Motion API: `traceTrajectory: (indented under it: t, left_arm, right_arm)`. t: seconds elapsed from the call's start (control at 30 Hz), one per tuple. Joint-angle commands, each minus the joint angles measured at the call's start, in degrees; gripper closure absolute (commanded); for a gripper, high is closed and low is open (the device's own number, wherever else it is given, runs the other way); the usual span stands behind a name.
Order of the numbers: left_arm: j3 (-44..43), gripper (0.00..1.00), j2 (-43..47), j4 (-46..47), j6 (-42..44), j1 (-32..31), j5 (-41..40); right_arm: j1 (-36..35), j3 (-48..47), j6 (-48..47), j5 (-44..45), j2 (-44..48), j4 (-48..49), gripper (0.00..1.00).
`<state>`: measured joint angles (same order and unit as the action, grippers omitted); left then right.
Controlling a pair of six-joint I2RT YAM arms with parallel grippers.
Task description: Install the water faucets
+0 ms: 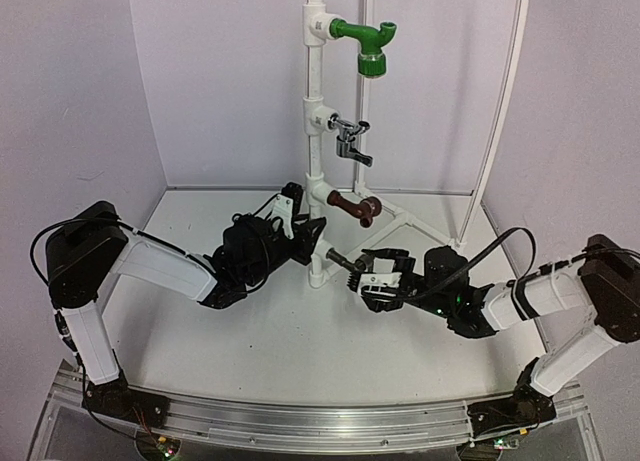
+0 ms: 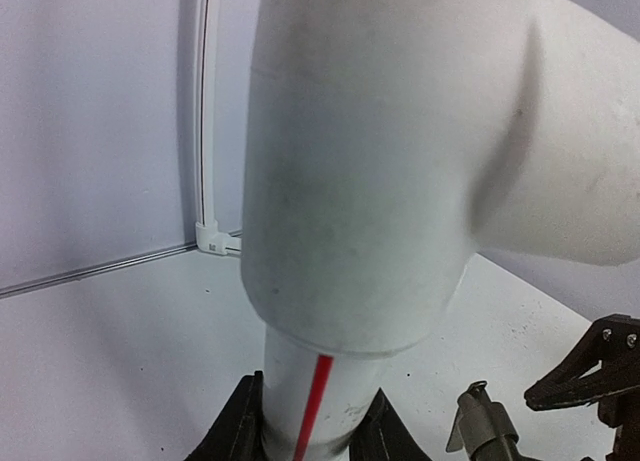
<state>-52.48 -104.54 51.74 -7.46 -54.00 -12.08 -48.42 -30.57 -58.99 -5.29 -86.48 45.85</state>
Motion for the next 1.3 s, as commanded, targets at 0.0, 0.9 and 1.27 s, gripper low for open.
traceTrajectory:
  t: [0.0,0.9,1.27]
  left_arm:
    - [-0.1,1.0,-2.3,-9.8,-6.7,-1.7,6.2]
    - [0.1,1.0,-2.6,-9.9,-6.7,-1.7,6.6]
    - [0.4,1.0,-2.4,-9.8,-6.2,-1.8,5.4]
  right_arm:
    - [-1.0,-2.5,-0.7,4.1,-3.7,10.6,0.37]
    - [-6.8,-9.3,55.2,15.2,-4.4,-3.0,1.0]
    - [-2.8,-8.0,122.4,6.4,-0.1,-5.5,1.0]
